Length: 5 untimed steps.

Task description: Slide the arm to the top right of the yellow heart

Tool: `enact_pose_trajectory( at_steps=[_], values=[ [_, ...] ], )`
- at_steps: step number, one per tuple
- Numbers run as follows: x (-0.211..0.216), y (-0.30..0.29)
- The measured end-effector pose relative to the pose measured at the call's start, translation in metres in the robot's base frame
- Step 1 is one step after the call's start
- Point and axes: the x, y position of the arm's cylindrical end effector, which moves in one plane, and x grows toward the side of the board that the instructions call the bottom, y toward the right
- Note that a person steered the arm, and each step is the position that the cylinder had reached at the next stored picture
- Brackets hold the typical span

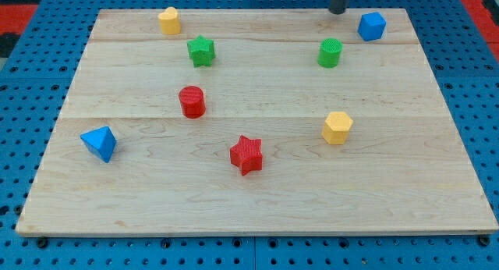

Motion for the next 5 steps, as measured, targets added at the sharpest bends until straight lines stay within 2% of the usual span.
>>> enact_pose_trajectory(
  at_steps=[2,4,5],
  values=[
    [0.001,-0.057],
    [0.0,-0.074],
    [0.001,-0.11]
  ],
)
